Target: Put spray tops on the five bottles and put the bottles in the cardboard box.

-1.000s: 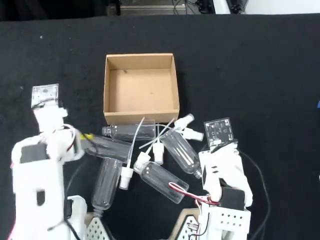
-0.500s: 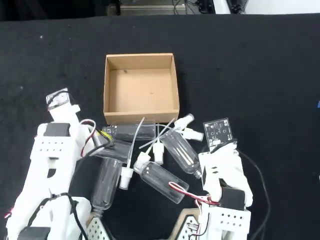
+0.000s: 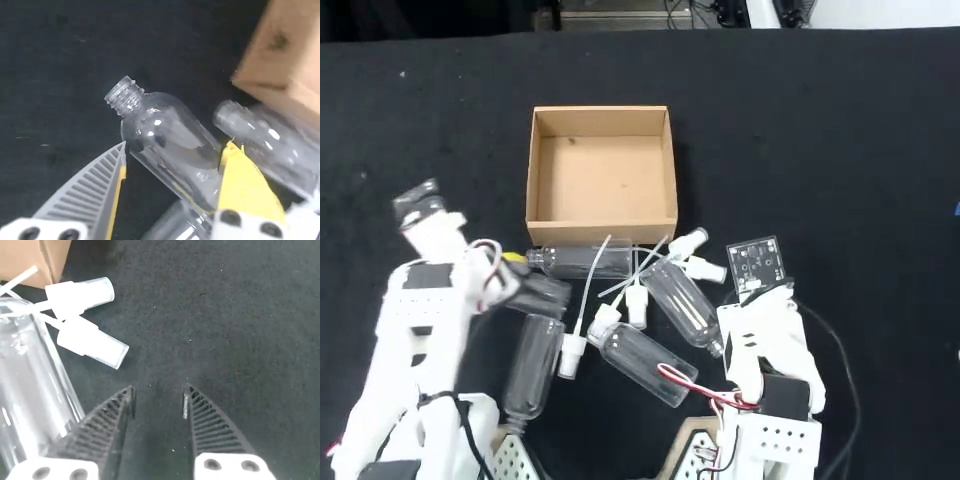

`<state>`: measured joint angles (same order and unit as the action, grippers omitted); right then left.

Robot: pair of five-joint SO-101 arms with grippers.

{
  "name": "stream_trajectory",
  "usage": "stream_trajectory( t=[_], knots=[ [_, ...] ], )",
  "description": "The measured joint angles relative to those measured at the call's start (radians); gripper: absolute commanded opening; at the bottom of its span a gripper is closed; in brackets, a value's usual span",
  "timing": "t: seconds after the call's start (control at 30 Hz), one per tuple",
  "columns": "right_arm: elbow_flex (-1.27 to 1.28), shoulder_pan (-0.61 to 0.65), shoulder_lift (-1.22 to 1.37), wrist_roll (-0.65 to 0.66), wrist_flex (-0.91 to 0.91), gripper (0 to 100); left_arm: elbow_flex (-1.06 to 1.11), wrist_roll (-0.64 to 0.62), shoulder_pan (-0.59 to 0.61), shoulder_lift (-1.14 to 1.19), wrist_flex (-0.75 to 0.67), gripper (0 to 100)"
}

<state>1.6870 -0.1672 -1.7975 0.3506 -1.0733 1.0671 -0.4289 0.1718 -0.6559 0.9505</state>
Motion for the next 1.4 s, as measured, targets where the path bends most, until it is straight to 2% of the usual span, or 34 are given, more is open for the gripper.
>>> stream_trajectory(
  t=[0.33,0.5,0.6,0.87,1.23,1.3,1.4],
  knots=[
    [0.0,0.0,0.0,0.0,0.0,14.1,-0.005,0.0,0.307,0.003,0.002,27],
    [0.0,0.0,0.0,0.0,0.0,14.1,-0.069,0.003,0.388,0.017,0.009,27],
    [0.0,0.0,0.0,0.0,0.0,14.1,-0.129,0.002,0.396,0.017,0.074,27],
    [0.0,0.0,0.0,0.0,-0.015,14.1,-0.325,0.0,0.393,0.021,0.353,26],
    [0.0,0.0,0.0,0.0,-0.018,14.1,-0.258,0.021,0.436,0.021,0.298,27],
    [0.0,0.0,0.0,0.0,-0.018,14.1,-0.241,0.023,0.436,0.021,0.296,30],
    [0.0,0.0,0.0,0.0,-0.018,14.1,-0.236,0.0,0.439,0.021,0.321,42]
  ],
)
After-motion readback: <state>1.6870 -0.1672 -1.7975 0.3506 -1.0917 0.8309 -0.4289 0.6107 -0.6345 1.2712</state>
